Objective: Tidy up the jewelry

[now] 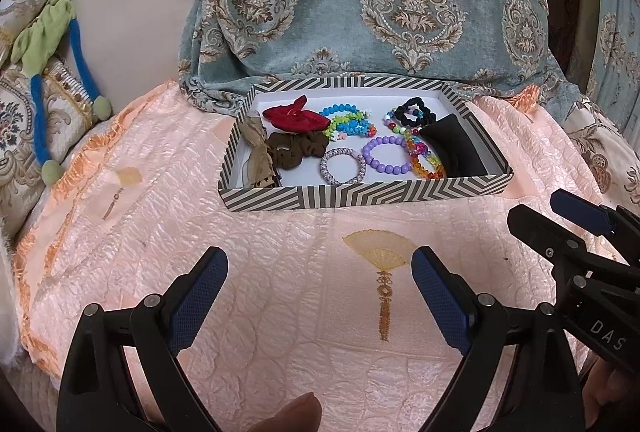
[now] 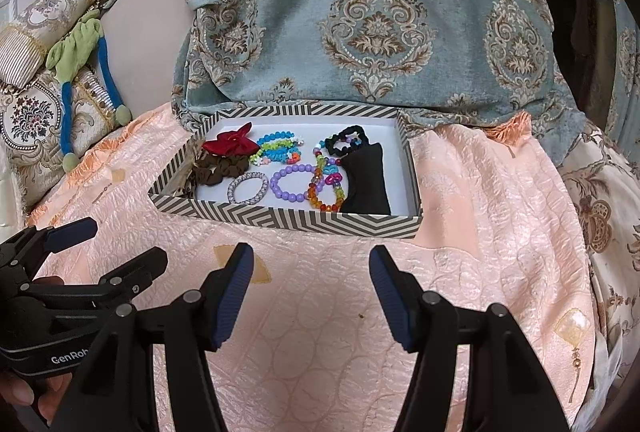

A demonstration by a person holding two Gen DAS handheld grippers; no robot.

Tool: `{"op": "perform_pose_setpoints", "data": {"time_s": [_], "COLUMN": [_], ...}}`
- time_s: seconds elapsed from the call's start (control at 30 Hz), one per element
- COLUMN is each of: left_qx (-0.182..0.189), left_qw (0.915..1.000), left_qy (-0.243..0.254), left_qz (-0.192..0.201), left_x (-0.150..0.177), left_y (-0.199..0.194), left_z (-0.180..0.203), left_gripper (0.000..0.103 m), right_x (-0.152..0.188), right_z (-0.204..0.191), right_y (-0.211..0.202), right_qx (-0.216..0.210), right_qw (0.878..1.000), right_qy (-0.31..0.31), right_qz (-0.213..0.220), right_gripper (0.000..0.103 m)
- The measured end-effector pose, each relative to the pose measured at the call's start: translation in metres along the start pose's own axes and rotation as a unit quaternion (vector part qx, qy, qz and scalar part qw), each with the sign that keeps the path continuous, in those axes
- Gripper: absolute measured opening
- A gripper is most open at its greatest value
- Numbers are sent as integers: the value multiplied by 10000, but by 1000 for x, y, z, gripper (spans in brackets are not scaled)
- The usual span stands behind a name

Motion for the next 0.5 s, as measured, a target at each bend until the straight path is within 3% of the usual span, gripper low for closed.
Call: {"op": "perform_pose_setpoints", "data": {"time_s": [0.5], "left_qx": [27], "left_qw": [10000], "left_qy": [-11], "left_qz": [-30], "left_x": [1], "left_y": [1], "left_z": [0], "left_gripper": [80], "right_x": [1], "right_z": [-1], "right_y": [1], "right_qx": [14], "right_qw": [10000], "right_qy": [-47], "right_qz": [-11], "right_gripper": [63]}}
Point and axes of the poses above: each gripper's, at about its wrist camera, not at the fingertips, and y roughly the way its jaws point, z to its right, x to its underside, the point moved 10 cm from there along y, roughly the way its jaws point, and after that the axes turned 6 degrees about y, right-handed, at the moved point
